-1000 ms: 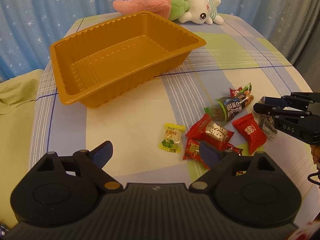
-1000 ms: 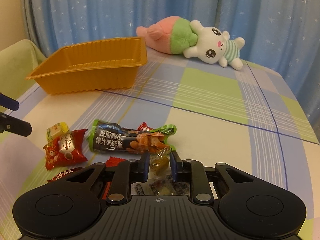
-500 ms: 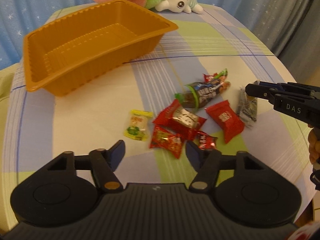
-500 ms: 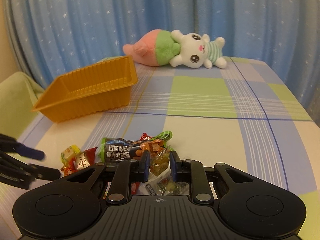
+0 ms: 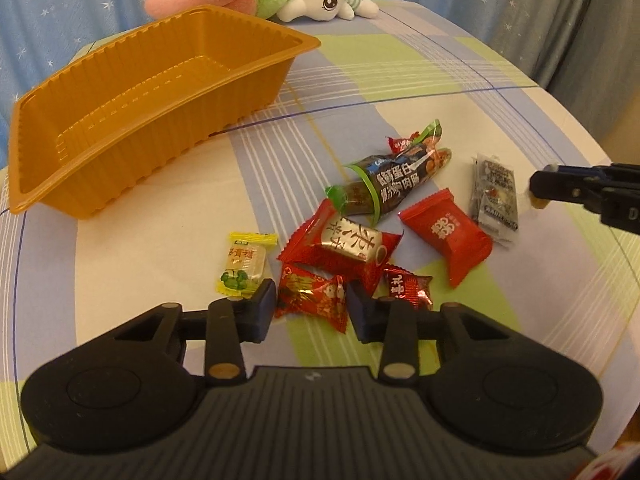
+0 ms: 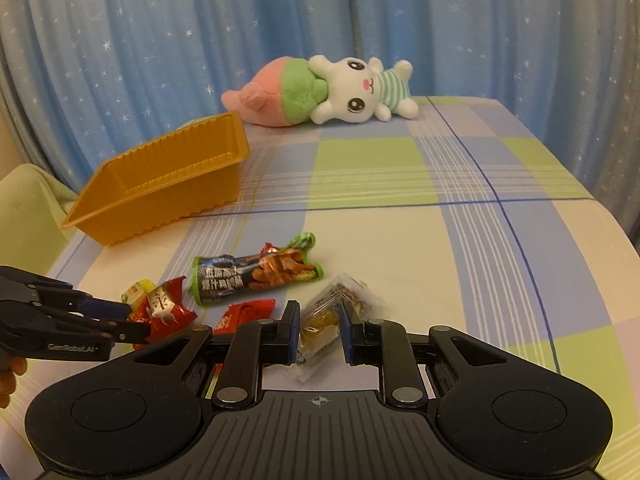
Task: Organize snacks
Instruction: 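Grasp a small red candy with the left tool while right tool lifts clear packet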
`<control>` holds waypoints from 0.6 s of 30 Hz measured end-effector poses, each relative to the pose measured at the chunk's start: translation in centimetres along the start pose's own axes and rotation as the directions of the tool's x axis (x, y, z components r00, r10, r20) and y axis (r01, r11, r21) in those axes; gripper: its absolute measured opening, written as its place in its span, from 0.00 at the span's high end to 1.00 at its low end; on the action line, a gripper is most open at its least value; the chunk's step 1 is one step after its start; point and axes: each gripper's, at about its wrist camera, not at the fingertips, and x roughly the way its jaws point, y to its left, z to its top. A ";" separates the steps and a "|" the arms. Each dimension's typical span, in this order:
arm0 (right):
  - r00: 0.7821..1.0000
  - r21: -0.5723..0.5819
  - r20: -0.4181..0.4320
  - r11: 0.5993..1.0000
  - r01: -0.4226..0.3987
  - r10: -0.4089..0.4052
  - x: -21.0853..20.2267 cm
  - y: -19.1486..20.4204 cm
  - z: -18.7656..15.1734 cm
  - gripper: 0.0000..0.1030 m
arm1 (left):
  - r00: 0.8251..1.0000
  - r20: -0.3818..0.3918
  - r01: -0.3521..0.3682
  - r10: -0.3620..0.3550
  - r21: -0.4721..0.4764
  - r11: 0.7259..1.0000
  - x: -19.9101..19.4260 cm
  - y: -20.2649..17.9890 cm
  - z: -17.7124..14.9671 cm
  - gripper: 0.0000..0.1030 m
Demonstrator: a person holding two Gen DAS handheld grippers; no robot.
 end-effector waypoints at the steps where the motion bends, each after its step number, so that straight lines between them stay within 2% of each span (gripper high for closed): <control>1: 1.000 0.002 -0.001 1.000 0.001 -0.001 -0.1 -0.1 -0.1 0.79 | 1.000 -0.002 0.000 0.000 -0.001 1.000 0.2 0.0 0.0 0.66; 10: 1.000 0.016 -0.008 1.000 -0.012 0.012 -0.6 0.0 -0.6 0.79 | 1.000 0.025 0.014 -0.014 0.021 1.000 -0.2 -0.2 -0.1 0.70; 18: 0.998 0.005 -0.003 0.998 -0.059 0.059 -0.3 1.2 0.2 0.79 | 0.997 0.065 0.031 -0.032 0.009 0.999 -2.8 0.3 0.0 0.71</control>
